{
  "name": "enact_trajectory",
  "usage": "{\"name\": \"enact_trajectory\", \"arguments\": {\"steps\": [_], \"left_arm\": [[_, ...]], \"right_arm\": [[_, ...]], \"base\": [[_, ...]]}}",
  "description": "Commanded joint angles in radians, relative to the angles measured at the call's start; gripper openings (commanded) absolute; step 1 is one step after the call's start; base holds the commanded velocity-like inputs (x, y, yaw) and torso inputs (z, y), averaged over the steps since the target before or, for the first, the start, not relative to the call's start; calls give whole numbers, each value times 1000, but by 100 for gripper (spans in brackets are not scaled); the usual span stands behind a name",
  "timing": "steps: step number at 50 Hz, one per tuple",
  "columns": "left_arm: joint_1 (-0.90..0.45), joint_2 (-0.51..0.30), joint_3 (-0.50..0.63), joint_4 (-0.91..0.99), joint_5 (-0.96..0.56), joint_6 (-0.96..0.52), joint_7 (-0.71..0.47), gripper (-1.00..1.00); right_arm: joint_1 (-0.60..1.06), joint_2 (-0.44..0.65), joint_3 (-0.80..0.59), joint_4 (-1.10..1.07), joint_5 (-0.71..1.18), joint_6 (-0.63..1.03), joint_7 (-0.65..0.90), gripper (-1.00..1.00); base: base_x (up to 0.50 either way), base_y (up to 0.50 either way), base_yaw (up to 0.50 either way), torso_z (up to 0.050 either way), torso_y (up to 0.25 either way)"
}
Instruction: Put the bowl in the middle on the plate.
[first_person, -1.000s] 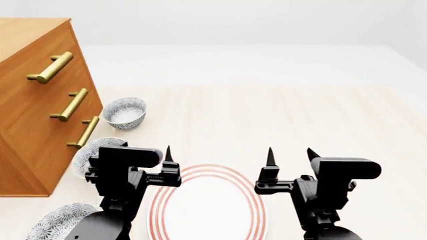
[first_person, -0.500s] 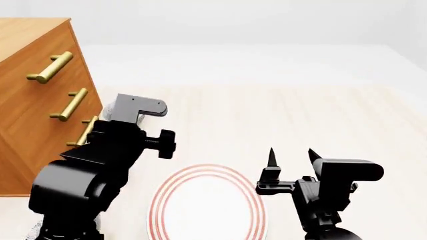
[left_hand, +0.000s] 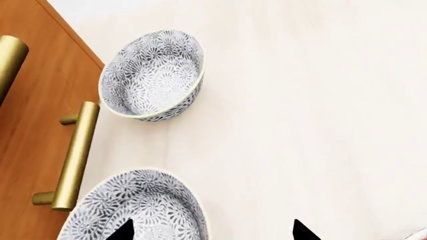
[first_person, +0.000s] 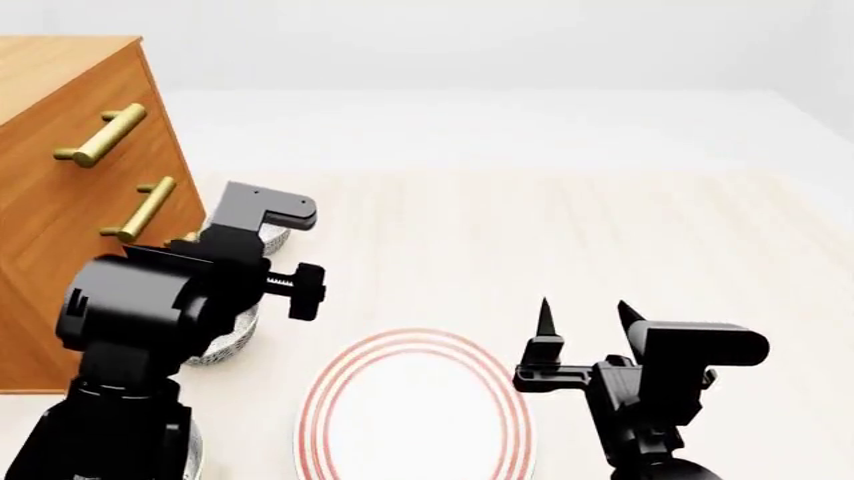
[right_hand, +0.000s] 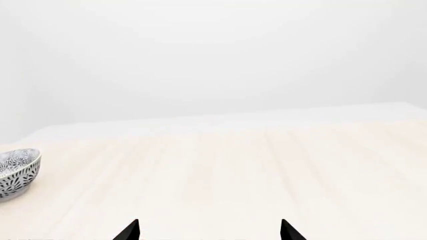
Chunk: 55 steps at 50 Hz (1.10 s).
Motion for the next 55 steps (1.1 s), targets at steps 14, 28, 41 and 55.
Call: {"name": "enact_trajectory", "arguments": {"steps": [14, 28, 41, 55], "left_arm": [[-10, -9, -7, -231, 12, 102, 5, 100], [-16, -3, 24, -359, 29, 200, 15, 100], [-14, 13, 59, -480, 42, 281, 35, 100], [-8, 25, 72, -559, 47, 338, 38, -100]], "right_arm": [[-10, 10, -4, 5, 14, -13, 16, 100], [-14, 16, -14, 10, 20, -21, 22, 100], [-16, 20, -16, 11, 27, -26, 29, 100], [-21, 26, -17, 11, 35, -33, 37, 100]], "base": [[0, 0, 0, 0, 0], [0, 0, 0, 0, 0], [0, 0, 0, 0, 0], [0, 0, 0, 0, 0]]}}
